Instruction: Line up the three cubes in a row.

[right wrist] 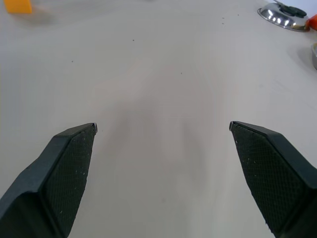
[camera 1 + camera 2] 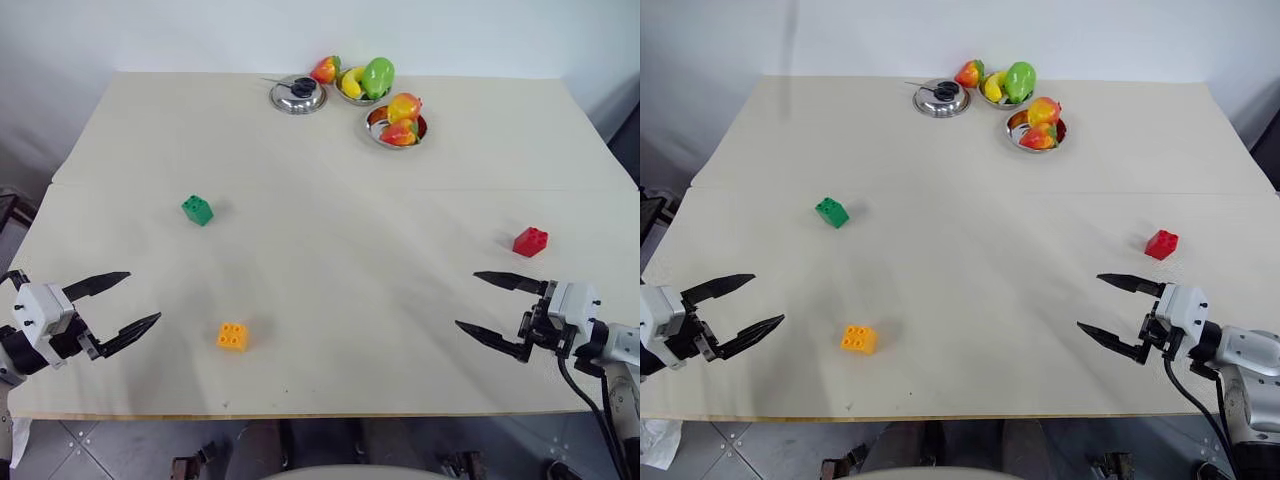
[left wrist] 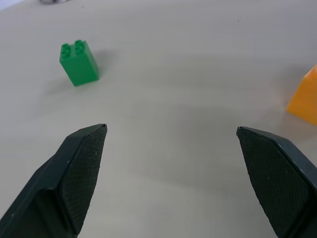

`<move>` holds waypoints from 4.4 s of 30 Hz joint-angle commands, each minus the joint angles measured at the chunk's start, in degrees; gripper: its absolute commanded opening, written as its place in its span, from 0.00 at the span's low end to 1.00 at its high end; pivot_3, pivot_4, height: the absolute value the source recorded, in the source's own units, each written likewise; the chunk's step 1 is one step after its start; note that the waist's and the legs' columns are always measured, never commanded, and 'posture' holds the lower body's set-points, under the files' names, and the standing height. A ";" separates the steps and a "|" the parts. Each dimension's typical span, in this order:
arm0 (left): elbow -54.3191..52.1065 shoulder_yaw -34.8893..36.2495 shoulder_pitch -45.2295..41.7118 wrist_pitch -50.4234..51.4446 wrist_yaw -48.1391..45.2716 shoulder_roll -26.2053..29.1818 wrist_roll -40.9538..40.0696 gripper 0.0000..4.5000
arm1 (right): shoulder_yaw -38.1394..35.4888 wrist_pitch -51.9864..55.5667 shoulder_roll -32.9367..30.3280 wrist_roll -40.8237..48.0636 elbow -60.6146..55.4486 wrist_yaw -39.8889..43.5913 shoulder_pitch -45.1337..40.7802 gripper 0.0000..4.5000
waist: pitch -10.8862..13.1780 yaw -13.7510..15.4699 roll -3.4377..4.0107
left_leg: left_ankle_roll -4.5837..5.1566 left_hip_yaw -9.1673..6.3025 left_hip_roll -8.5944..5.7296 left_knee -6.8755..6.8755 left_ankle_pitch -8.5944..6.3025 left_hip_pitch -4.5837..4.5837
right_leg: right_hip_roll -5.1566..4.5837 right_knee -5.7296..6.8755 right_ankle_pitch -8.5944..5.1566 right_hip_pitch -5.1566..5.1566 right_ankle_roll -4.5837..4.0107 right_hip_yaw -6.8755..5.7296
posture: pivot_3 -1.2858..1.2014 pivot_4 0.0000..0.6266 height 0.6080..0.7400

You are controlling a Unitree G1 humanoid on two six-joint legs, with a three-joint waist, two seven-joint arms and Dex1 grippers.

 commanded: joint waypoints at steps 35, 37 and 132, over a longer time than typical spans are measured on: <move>-21.65 -22.89 -18.31 18.87 4.29 -6.88 -5.60 0.99 | -5.68 63.40 4.75 -3.09 5.67 -65.85 -31.05 1.00 | 0.03 -0.14 0.30 | 0.00 0.23 -0.06 0.02 0.06 -0.16 | 0.32 0.04 0.01 -0.24 0.01 0.49 | 0.52 0.24 1.00; -21.72 -22.45 -18.20 18.66 4.47 -6.84 -5.56 0.99 | -4.96 63.19 4.68 -4.83 8.56 -66.48 -32.48 1.00 | 0.03 0.02 0.30 | 0.03 0.15 -0.08 0.03 0.06 -0.28 | 0.31 0.08 0.01 -0.25 0.02 0.49 | 0.52 0.24 1.00; 51.65 -20.99 -54.96 -0.64 17.14 -11.43 16.92 0.81 | -0.59 13.07 4.25 8.80 -15.27 -3.80 -4.49 1.00 | 0.26 1.55 0.17 | 0.85 0.17 -0.55 1.03 -0.47 -0.83 | -0.76 0.00 0.34 -0.16 0.57 -2.50 | 0.52 0.24 1.00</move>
